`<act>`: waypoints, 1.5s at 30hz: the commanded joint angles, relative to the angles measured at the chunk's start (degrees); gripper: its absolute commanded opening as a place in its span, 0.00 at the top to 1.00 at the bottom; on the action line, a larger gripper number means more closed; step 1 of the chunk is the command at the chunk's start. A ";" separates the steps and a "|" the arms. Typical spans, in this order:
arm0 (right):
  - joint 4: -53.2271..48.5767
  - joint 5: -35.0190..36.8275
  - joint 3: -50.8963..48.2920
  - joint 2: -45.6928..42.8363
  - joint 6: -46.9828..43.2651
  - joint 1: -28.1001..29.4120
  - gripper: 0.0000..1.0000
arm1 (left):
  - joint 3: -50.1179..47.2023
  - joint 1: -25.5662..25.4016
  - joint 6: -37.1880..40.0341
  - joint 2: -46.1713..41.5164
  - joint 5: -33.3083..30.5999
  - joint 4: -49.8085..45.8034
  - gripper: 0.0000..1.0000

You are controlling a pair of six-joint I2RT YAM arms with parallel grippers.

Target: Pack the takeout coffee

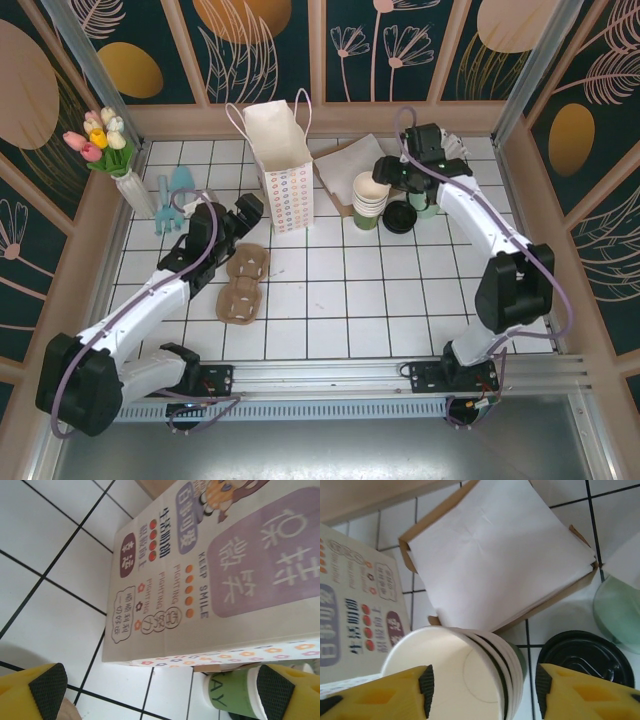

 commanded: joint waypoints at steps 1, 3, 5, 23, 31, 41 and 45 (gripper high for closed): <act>-6.55 4.08 4.30 2.64 -1.47 0.77 0.49 | 2.38 -0.09 1.43 2.54 -0.30 -1.79 0.02; -7.58 4.76 5.47 3.83 -2.12 1.22 0.56 | 2.98 -0.09 2.02 3.53 -0.23 -2.41 0.02; -8.33 5.62 6.36 4.53 -2.00 1.37 0.62 | 3.07 -0.09 2.03 3.90 -0.68 -2.41 0.02; -8.35 5.71 7.45 5.78 -3.42 2.46 0.84 | 3.57 -0.09 2.31 5.09 -1.08 -1.71 0.02; -9.22 7.71 9.18 4.58 -6.39 3.60 0.97 | 4.04 -0.01 0.93 5.63 -2.94 -3.65 0.01; -4.22 8.41 6.49 0.76 -7.35 4.18 1.00 | 3.73 -0.01 1.50 5.10 -1.57 -1.96 0.01; 0.92 7.54 2.23 -2.88 -7.25 3.85 1.00 | 3.80 -0.08 1.80 4.90 -2.25 -2.34 0.02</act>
